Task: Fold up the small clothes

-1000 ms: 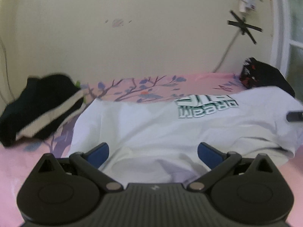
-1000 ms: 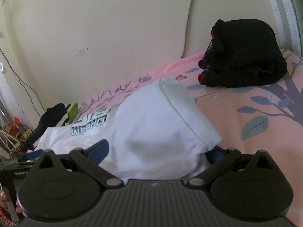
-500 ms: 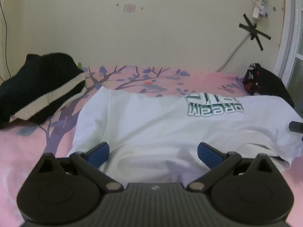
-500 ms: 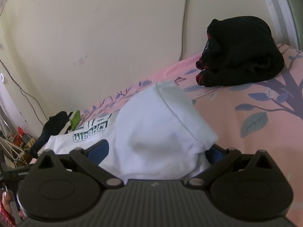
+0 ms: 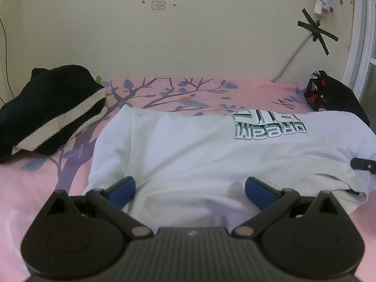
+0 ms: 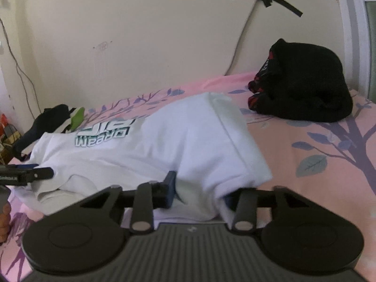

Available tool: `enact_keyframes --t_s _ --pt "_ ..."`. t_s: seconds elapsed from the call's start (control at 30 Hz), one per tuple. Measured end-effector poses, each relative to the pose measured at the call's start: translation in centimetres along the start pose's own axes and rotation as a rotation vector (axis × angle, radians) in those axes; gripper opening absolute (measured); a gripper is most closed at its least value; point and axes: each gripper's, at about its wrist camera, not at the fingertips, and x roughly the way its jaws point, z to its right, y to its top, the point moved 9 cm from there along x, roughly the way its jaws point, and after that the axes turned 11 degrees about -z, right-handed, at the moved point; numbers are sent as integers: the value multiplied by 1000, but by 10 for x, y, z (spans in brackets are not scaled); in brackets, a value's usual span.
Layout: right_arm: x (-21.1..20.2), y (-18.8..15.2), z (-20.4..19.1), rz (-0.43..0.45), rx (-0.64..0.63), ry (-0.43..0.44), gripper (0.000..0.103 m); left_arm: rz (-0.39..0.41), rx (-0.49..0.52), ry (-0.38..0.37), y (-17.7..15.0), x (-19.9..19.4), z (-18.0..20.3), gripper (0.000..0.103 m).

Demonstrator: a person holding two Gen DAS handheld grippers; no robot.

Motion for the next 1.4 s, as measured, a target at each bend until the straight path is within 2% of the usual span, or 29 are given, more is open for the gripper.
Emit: enact_keyframes --t_s 0.03,0.07,0.2,0.33,0.4,0.47,0.57,0.67,0.83,1.03,1.1,1.13,1.2,1.23,1.33,1.4 --pt "-2 0 1 10 7 3 15 0 0 0 0 0 0 103" --pt "-4 0 2 25 10 7 11 1 -1 0 0 0 0 103" --pt "-14 2 3 81 35 -4 8 7 -5 -7 1 -1 0 103" --pt "-16 3 4 93 43 5 9 13 -6 -16 1 -2 -2 103" --pt "-12 3 4 71 46 17 14 17 -5 -21 2 -3 -4 103" --pt "-8 1 6 38 69 38 40 27 -8 -29 2 -5 -4 103" --pt "-7 1 13 28 124 53 53 60 -23 -51 3 -11 -7 103" --pt "-8 1 17 35 160 60 59 105 -51 -74 5 -19 -10 103" --pt "-7 1 21 28 187 69 60 131 -97 -90 8 -24 -18 103" --pt "-4 2 19 14 163 78 64 139 -105 -85 9 -24 -19 103" --pt "-3 2 15 4 139 95 61 102 -90 -73 8 -17 -16 103" --pt "-2 2 11 -4 118 104 45 79 -81 -63 7 -13 -14 103" --pt "0 0 3 -19 77 113 34 35 -53 -46 5 -6 -9 103" --pt "0 -1 1 -18 70 110 21 19 -35 -26 4 -3 -7 103" --pt "-3 0 7 -11 111 142 15 2 -2 8 3 1 -2 103" --pt "-3 1 8 -5 118 148 15 9 -8 -4 2 -1 -4 103"
